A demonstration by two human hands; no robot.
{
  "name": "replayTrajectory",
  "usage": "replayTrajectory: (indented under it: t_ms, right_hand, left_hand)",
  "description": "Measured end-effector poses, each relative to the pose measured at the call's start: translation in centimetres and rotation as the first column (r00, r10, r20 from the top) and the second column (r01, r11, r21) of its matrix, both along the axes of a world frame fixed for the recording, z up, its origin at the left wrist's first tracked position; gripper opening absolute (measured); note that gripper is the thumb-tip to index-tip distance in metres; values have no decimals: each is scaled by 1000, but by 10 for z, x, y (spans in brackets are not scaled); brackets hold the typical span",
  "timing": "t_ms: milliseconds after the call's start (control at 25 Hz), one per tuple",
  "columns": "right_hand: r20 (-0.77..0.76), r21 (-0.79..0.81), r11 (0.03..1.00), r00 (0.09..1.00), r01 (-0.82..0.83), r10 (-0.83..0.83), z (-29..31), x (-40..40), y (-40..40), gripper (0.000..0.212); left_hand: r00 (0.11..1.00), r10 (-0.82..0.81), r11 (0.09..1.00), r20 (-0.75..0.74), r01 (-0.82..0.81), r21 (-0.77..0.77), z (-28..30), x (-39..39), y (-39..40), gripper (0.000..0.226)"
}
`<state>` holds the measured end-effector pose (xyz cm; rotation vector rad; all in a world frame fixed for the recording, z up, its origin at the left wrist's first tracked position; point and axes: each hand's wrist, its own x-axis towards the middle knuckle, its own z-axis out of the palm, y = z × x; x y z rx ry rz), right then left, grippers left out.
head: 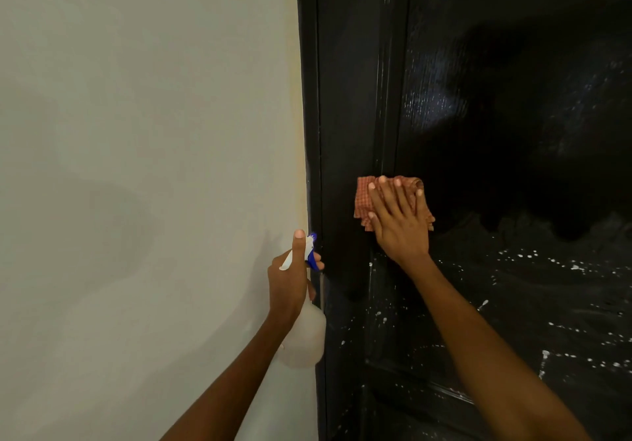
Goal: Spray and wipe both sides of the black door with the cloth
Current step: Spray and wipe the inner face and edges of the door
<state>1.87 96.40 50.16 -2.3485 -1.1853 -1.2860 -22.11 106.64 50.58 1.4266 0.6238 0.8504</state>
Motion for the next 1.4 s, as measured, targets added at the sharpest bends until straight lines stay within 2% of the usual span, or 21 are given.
replayTrajectory:
  t_ms: [80, 160, 240, 320, 400, 480, 560, 640, 720, 760, 840, 920, 1080, 1120, 1240, 1400]
  right_hand:
    - [-46, -19, 1000, 999, 25, -26, -2, 0, -3, 69]
    - [-36, -247, 969, 999, -24, 16, -45, 7, -21, 85]
    - [-52, -572, 818, 998, -50, 25, -94, 13, -52, 96]
    - [-45, -723, 690, 999, -46, 20, -125, 13, -73, 95]
    - [-56, -724, 690, 998, -25, -23, -128, 6, -74, 92]
    - [-18, -615, 788, 999, 15, -34, -107, 4, -73, 91]
    - [56, -408, 910, 997, 70, -51, -67, 8, -73, 88]
    - [32, -172, 984, 998, 57, -52, -16, 10, -62, 80]
    - [-51, 32, 995, 995, 90, -89, 11, 5, -41, 73]
    - [-90, 83, 992, 992, 99, -91, 12, 1, -29, 71]
    - [-123, 58, 996, 991, 66, -58, -16, -5, -12, 77]
    - [-159, -52, 998, 986, 32, -40, -69, -11, -7, 91]
    - [-359, -263, 965, 928, -1, -98, -155, -16, -22, 115]
    - [-382, -353, 936, 914, -8, -137, -170, -18, -30, 116]
    - [-279, -553, 833, 942, 3, -188, -203, -19, -49, 103]
    - [-261, -554, 832, 952, -10, -162, -206, -26, -56, 91]
  left_hand:
    - [999, -41, 998, 21, 42, -52, -5, 5, -5, 44]
    - [996, -84, 992, 24, 85, -94, -10, 8, -9, 48]
    - [989, -147, 978, 31, 150, -143, -14, 13, -11, 46]
    - [985, -168, 970, 43, 173, -169, -16, 20, -14, 44]
    - [988, -155, 971, 30, 158, -177, -19, 27, -15, 48]
    - [984, -175, 965, 18, 175, -196, -23, 30, -16, 53]
    - [985, -172, 968, -1, 169, -184, -22, 32, -18, 54]
    - [988, -151, 974, 1, 149, -168, -15, 34, -21, 54]
    - [990, -142, 977, 4, 141, -160, -11, 40, -19, 54]
    - [989, -149, 976, 15, 149, -159, -9, 41, -17, 54]
    - [986, -164, 977, 40, 168, -132, -13, 42, -13, 55]
    - [988, -148, 986, 39, 150, -72, -21, 41, -12, 54]
    - [982, -188, 982, -2, 188, -2, -38, 41, -9, 53]
    - [981, -192, 981, -17, 192, 0, -41, 41, -9, 52]
    - [983, -181, 983, -24, 181, -3, -50, 39, -15, 49]
    - [982, -190, 982, -6, 189, -22, -41, 35, -16, 50]
